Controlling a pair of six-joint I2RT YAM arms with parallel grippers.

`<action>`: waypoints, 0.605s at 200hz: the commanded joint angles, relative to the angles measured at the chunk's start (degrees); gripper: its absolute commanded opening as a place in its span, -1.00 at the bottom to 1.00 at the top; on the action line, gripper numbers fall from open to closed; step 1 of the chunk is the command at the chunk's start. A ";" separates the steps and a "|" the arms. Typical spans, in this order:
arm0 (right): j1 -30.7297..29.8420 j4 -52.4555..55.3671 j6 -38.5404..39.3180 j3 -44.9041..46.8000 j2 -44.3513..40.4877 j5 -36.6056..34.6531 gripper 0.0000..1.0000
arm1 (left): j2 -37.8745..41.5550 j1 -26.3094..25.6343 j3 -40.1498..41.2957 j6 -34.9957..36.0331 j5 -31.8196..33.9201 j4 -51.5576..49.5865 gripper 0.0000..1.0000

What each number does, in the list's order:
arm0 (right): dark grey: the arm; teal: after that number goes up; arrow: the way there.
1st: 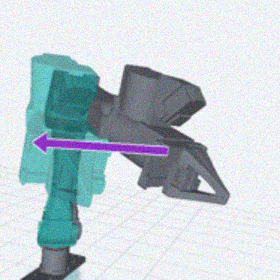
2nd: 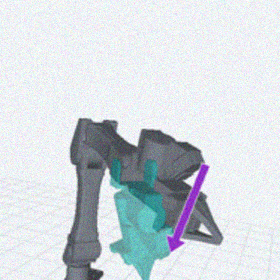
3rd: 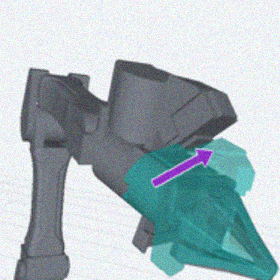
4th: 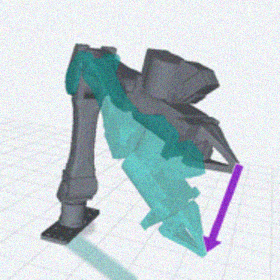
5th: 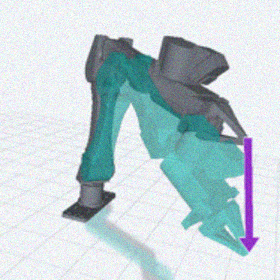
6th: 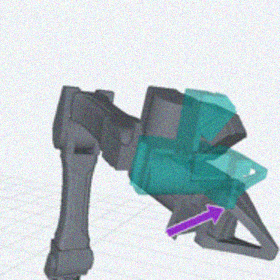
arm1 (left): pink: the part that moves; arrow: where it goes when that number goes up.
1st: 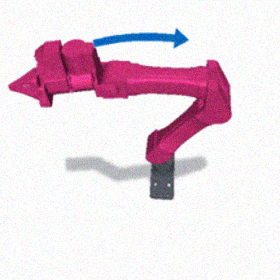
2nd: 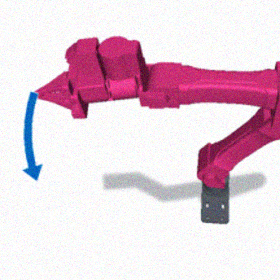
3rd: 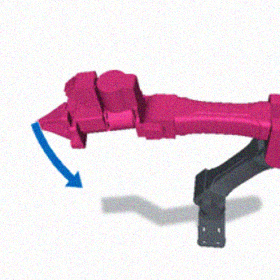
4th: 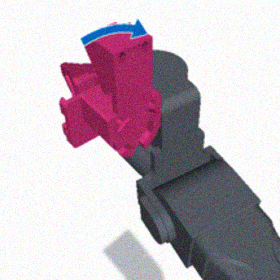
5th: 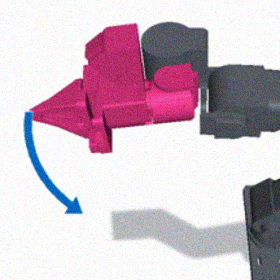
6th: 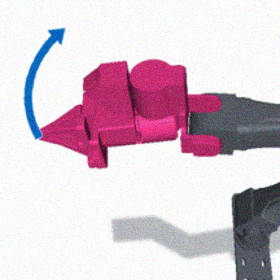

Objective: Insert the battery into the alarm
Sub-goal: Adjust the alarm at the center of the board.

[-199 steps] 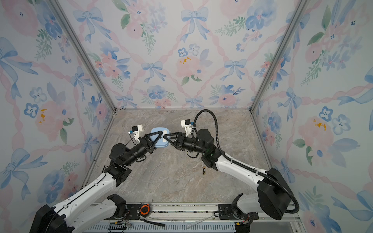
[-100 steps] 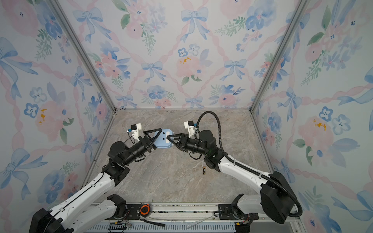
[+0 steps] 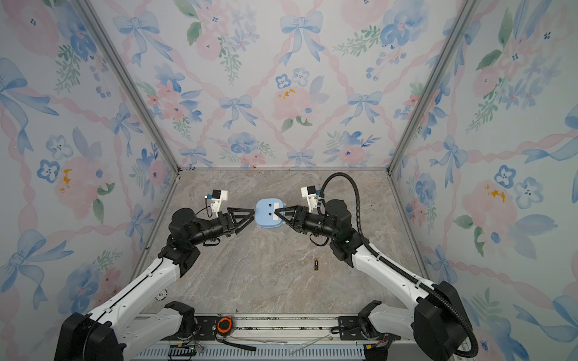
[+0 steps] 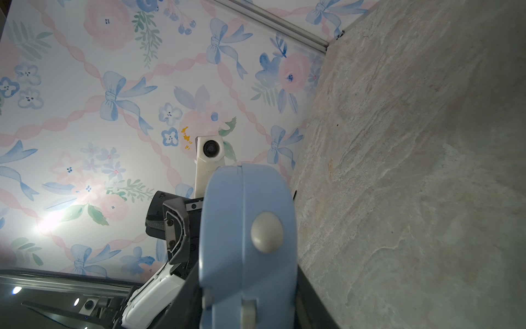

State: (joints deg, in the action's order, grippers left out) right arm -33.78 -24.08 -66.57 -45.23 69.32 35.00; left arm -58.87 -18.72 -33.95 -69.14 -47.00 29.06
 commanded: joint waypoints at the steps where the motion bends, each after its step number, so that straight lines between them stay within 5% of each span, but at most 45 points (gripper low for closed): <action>1: 0.47 -2.49 1.37 0.44 -1.16 3.23 -0.46 | -0.02 -0.44 1.90 0.92 -4.32 5.07 0.72; 67: -1.23 -13.04 -3.28 1.64 3.64 4.32 -0.47 | -3.58 -3.05 4.06 -2.09 -2.99 14.95 0.64; 121: -2.56 -12.97 -3.31 1.12 4.68 4.31 -0.48 | -5.82 -3.25 4.52 -4.86 -2.55 22.06 0.20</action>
State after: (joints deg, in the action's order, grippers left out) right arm -35.66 -32.97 -69.43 -44.10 73.97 38.37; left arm -64.40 -21.78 -29.54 -72.95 -49.32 45.91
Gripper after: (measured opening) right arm 0.403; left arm 0.630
